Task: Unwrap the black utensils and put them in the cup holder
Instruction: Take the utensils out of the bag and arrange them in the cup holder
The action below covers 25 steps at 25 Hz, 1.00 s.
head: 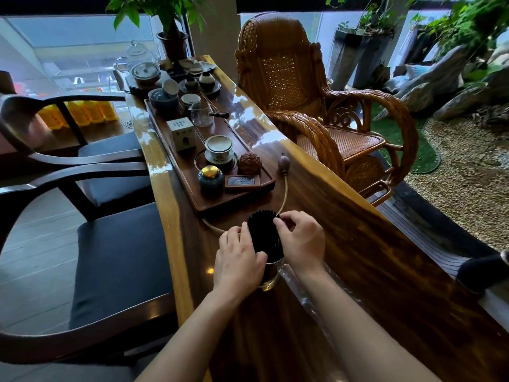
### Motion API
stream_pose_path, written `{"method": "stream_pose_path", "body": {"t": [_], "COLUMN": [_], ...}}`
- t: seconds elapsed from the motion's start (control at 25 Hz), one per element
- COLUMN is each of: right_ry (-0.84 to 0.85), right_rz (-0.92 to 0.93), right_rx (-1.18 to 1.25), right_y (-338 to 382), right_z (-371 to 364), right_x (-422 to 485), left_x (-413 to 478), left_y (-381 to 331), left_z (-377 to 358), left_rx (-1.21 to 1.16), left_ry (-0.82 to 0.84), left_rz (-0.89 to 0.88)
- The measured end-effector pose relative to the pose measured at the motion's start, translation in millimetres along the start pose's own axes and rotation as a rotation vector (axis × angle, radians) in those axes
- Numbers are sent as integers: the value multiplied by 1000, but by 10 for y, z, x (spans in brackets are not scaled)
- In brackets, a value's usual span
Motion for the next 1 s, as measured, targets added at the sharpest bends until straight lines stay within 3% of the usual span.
{"method": "stream_pose_path", "body": {"t": [0.24, 0.44, 0.56, 0.72, 1.0], "right_ry": [95, 49, 232, 398, 416], "right_rz": [-40, -8, -14, -35, -59], "right_rx": [111, -5, -180, -204, -167], "right_y": [-58, -152, -144, -78, -88], "right_z": [47, 94, 45, -57, -88], "right_x": [-100, -177, -177, -156, -113], "left_x": [-10, -9, 9, 27, 56], "left_y": [2, 19, -15, -23, 11], "left_z": [-15, -32, -39, -42, -2], "left_rx": [3, -29, -42, -49, -51], "left_ry": [10, -1, -20, -9, 5], "left_rz": [-2, 17, 32, 39, 61]}}
Point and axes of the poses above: each hand's wrist, its own x-axis towards the middle knuckle, its own z-axis out of the back of the hand, y = z × x, the point moved 1 cm from there along x, towards the middle knuckle, and after that the axes turned 5 degrees about -z, right-handed, at the moved point
